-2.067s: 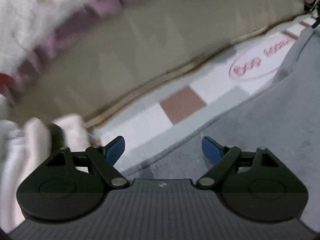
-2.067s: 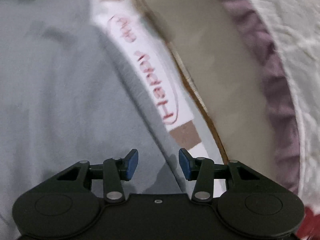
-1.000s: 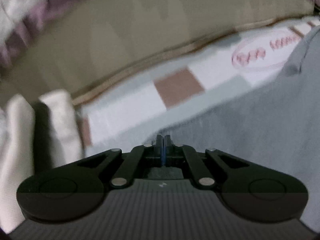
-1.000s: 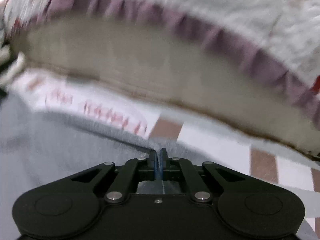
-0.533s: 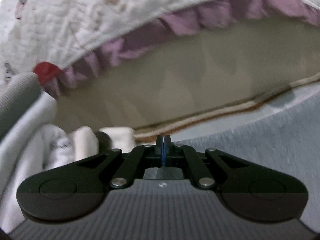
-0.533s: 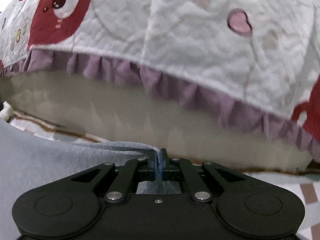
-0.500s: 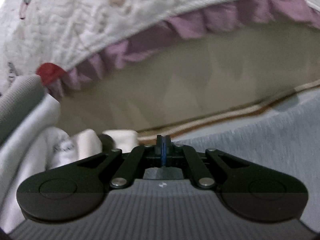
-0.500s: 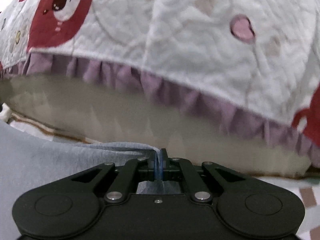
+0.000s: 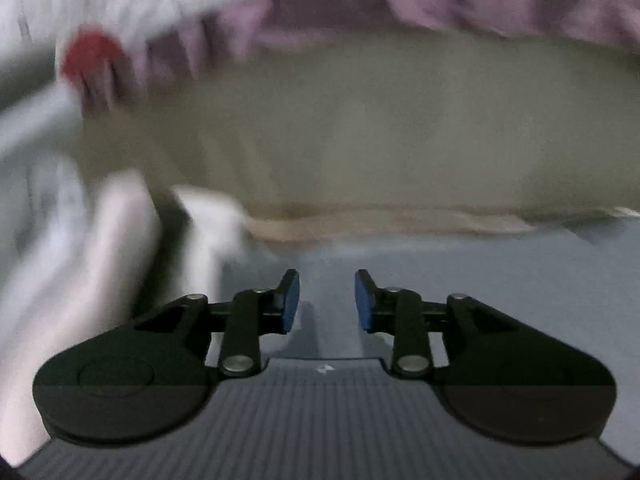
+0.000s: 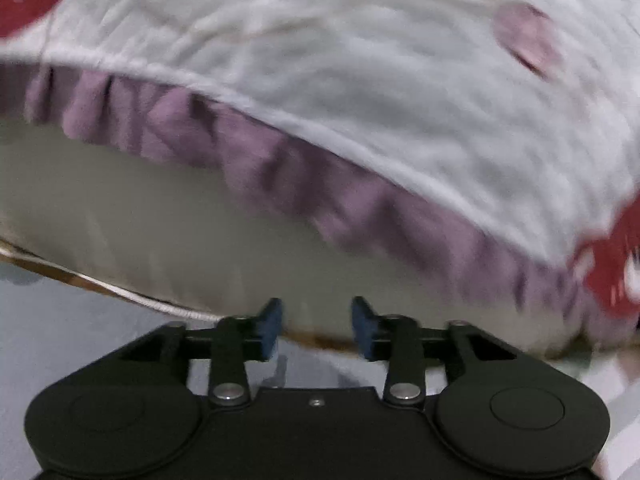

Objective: Fold clothes

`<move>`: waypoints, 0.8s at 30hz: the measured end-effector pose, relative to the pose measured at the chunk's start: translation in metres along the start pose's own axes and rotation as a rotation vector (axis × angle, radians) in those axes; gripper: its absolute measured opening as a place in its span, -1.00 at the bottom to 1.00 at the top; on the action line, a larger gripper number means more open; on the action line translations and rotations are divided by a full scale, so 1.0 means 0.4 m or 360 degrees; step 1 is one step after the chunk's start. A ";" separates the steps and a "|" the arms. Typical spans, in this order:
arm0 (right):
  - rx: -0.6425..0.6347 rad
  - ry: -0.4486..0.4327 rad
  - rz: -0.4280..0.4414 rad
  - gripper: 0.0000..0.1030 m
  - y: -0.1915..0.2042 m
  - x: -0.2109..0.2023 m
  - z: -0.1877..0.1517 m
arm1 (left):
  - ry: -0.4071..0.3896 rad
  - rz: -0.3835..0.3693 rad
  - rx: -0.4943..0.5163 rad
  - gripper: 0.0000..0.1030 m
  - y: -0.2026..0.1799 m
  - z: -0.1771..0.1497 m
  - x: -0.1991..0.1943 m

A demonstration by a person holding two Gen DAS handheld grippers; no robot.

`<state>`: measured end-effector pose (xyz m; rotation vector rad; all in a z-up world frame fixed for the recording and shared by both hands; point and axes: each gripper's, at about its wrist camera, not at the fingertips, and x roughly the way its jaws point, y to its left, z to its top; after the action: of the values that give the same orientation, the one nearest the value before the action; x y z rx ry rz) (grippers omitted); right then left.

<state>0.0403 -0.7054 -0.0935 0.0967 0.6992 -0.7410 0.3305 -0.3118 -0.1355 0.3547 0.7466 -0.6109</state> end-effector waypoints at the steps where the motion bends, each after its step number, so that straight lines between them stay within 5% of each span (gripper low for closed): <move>1: 0.0036 0.0030 0.0032 -0.08 -0.031 -0.021 -0.018 | 0.0050 -0.0067 0.0013 -0.19 -0.010 -0.036 -0.015; 6: 0.0236 0.0328 0.0211 -0.06 -0.204 -0.114 -0.087 | 0.0234 -0.0226 0.0170 -0.12 -0.080 -0.178 -0.074; 11: 0.0376 0.0499 0.0368 -0.04 -0.324 -0.273 -0.124 | 0.0256 -0.0365 0.0201 0.04 -0.149 -0.225 -0.176; 16: 0.0438 0.0359 0.0182 0.26 -0.377 -0.511 -0.209 | 0.0277 -0.0417 0.0238 0.06 -0.248 -0.248 -0.260; 20: 0.0738 0.0402 0.0268 0.26 -0.466 -0.610 -0.362 | 0.0338 -0.0523 0.0306 0.05 -0.361 -0.219 -0.342; 24: 0.0962 0.0474 0.0123 0.26 -0.471 -0.708 -0.486 | 0.0392 -0.0646 0.0370 0.06 -0.477 -0.186 -0.452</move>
<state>-0.3377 -0.6176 -0.0395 0.7939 0.7278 -0.8528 0.0675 -0.3513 -0.0728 0.5037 0.9975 -1.0548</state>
